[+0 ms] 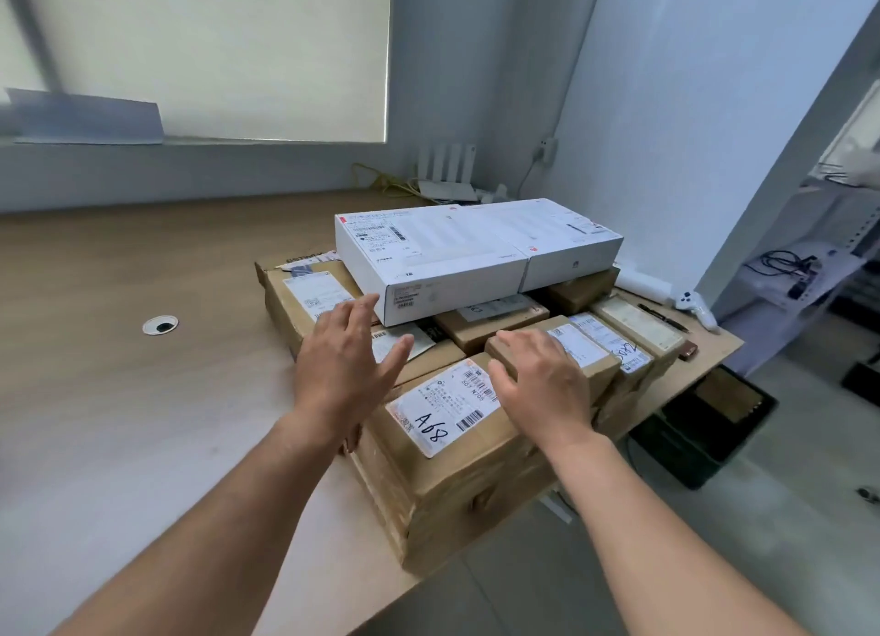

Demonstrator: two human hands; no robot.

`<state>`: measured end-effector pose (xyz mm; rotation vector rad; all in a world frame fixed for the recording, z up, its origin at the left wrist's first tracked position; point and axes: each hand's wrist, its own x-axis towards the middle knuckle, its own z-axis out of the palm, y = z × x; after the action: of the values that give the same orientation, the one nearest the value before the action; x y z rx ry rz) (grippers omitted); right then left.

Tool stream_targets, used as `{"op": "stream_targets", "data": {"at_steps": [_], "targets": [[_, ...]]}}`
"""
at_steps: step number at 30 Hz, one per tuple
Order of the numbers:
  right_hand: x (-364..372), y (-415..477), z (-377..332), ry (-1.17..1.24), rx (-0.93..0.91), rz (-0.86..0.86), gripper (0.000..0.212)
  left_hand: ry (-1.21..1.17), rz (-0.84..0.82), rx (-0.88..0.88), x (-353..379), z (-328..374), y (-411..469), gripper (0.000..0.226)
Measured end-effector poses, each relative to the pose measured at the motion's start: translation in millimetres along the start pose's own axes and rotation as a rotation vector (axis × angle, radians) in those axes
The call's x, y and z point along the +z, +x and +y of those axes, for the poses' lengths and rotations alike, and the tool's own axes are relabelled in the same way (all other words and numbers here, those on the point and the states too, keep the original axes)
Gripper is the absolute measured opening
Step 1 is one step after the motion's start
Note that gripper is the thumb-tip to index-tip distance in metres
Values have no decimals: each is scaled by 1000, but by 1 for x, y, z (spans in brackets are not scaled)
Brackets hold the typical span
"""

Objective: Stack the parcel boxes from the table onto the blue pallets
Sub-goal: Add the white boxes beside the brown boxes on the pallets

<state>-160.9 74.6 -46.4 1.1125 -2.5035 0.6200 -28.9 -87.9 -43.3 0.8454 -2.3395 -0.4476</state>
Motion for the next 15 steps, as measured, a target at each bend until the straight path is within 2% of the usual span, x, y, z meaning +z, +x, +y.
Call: {"op": "stream_targets", "data": {"at_steps": [4,9,15], "targets": [[11,31,22,35,41,2,36,-30,8,-64,17,2,32,67],[24,56,45,88,84,-21,38,-94,-58,-184,36,2,56,70],[37,99,66,142,96,-77,42,-68,-71,-314,51,1,75,70]]}}
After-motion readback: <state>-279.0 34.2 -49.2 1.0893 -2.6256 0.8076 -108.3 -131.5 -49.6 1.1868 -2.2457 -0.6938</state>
